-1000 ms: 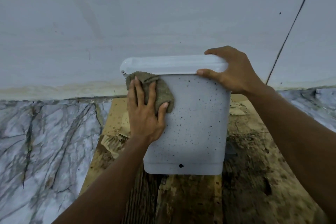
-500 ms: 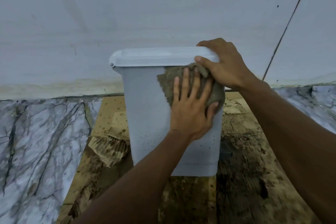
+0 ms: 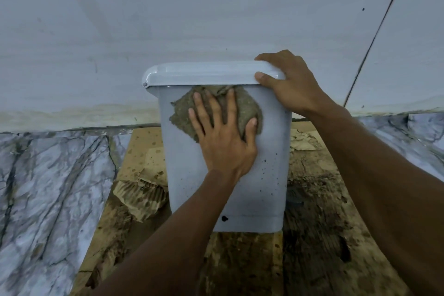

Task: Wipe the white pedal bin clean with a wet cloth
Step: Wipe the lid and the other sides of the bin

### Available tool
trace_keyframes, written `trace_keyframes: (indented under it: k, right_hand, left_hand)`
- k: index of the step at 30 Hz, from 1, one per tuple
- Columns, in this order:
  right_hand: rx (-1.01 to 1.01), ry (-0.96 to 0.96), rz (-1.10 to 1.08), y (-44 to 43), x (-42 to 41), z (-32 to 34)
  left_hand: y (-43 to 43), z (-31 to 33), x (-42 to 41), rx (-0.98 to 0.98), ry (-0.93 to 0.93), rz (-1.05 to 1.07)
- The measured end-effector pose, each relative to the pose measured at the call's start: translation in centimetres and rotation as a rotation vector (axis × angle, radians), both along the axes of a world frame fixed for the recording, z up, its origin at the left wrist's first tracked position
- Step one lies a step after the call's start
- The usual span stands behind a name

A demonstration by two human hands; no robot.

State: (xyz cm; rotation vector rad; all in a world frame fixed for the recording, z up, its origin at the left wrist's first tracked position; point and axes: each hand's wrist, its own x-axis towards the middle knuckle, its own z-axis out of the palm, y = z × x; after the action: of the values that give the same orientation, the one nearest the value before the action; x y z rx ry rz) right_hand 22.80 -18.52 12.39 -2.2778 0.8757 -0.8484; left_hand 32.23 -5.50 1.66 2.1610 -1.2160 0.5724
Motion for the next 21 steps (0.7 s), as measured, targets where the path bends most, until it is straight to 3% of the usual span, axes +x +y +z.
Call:
trace_keyframes:
  k: [9, 14, 18, 21]
  right_hand:
    - [0.002, -0.02, 0.026, 0.0, -0.5, -0.3]
    - [0.02, -0.034, 0.024, -0.1, -0.6, -0.4]
    - [0.003, -0.032, 0.03, 0.0, -0.7, -0.5]
    - [-0.026, -0.037, 0.026, 0.1, -0.8, -0.7]
  left_hand:
    - [-2.0, -0.6, -3.8, 0.236, -0.4, -0.472]
    - [1.7, -5.1, -3.8, 0.377, -0.531, -0.632]
    - [4.4, -7.3, -2.7, 0.381, -0.521, -0.626]
    - [1.8, -3.4, -1.9, 0.247, -0.41, -0.478]
